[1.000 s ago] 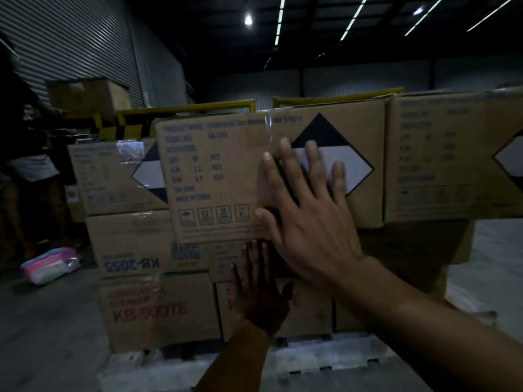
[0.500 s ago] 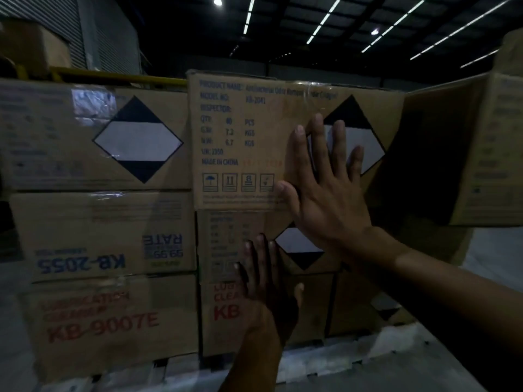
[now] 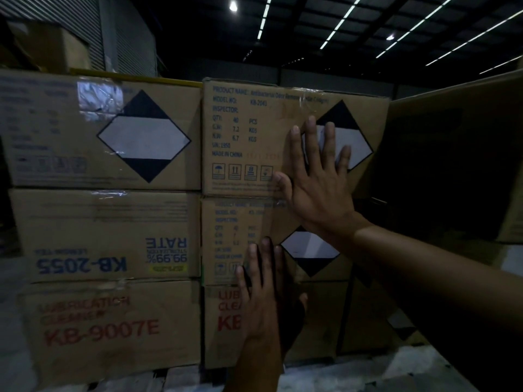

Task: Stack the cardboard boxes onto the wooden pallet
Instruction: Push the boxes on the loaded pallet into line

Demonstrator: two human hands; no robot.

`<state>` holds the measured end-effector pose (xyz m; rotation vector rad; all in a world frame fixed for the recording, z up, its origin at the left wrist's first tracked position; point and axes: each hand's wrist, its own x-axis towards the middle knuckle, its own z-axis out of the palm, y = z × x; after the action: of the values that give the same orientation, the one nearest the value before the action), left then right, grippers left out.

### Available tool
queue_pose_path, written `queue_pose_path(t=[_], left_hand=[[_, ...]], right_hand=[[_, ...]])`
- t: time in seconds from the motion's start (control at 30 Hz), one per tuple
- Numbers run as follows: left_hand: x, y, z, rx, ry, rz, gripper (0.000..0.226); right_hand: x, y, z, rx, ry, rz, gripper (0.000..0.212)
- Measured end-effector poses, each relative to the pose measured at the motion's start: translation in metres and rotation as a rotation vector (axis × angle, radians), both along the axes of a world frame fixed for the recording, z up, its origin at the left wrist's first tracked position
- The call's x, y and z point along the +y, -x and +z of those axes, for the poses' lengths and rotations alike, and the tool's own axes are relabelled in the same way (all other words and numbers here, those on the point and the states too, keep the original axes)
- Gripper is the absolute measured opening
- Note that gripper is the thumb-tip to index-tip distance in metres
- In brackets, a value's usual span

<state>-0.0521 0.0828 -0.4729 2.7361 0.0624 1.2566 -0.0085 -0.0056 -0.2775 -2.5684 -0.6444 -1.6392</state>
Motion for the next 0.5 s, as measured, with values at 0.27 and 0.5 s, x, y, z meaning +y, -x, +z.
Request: queue_pose_path(t=[0.27, 0.5], left_hand=[[0.000, -0.008, 0.000, 0.008, -0.031, 0.018, 0.101], [0.006, -0.023, 0.000, 0.008, -0.050, 0.025, 0.108]], right_hand=[[0.003, -0.019, 0.000, 0.078, 0.005, -0.002, 0.075], [0.005, -0.029, 0.004, 0.138, 0.024, 0.003, 0.077]])
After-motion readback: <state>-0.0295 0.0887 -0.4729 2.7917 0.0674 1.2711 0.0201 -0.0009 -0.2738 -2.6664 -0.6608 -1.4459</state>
